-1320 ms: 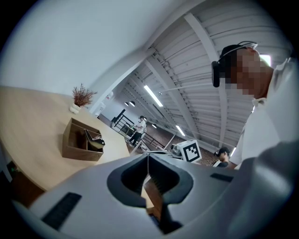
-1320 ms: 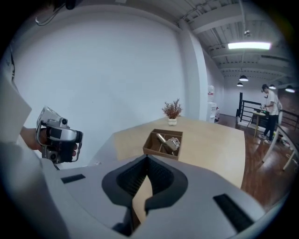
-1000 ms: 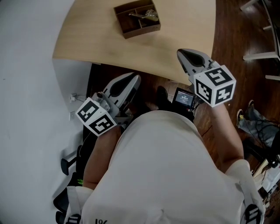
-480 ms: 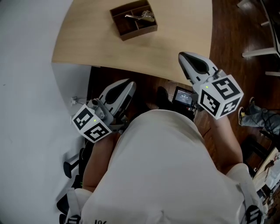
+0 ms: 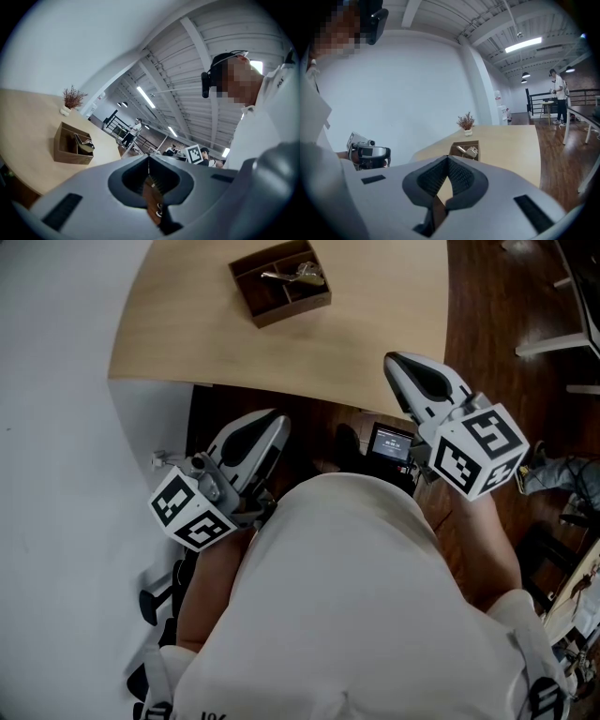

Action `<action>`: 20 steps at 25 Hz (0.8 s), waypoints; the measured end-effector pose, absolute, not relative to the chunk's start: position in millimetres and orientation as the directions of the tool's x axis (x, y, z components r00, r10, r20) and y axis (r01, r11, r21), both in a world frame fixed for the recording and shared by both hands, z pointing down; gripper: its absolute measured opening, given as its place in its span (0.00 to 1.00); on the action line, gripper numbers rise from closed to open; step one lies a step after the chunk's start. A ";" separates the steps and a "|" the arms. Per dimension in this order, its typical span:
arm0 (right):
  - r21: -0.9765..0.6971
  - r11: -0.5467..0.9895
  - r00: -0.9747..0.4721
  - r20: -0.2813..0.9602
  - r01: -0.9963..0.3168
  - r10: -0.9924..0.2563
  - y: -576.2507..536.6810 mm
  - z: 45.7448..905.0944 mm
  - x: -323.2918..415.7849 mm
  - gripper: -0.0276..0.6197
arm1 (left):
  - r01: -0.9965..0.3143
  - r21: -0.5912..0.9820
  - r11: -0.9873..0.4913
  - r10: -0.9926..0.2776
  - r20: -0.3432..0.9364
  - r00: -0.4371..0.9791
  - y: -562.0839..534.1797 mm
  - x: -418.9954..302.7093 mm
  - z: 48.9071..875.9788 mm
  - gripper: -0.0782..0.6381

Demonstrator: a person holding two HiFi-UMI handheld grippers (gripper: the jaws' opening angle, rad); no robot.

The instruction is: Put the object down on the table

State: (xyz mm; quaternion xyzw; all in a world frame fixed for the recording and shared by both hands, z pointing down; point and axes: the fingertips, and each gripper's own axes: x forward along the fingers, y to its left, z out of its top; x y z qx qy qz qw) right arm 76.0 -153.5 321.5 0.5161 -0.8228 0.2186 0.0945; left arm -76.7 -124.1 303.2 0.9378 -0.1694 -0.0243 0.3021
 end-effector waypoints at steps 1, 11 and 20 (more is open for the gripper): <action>-0.265 0.373 -0.452 0.383 -0.889 -0.805 -153.7 322.4 75.4 0.05 | -0.305 0.578 -0.757 -0.333 0.060 0.941 -123.4 -76.9 304.6 0.11; -0.265 0.397 -0.474 0.383 -0.879 -0.793 -161.1 320.0 66.9 0.05 | -0.313 0.589 -0.745 -0.328 0.084 0.941 -120.0 -77.6 310.4 0.11; -0.250 0.398 -0.467 0.374 -0.883 -0.801 -168.8 314.3 69.9 0.05 | -0.322 0.594 -0.737 -0.340 0.086 0.936 -122.0 -79.8 311.8 0.11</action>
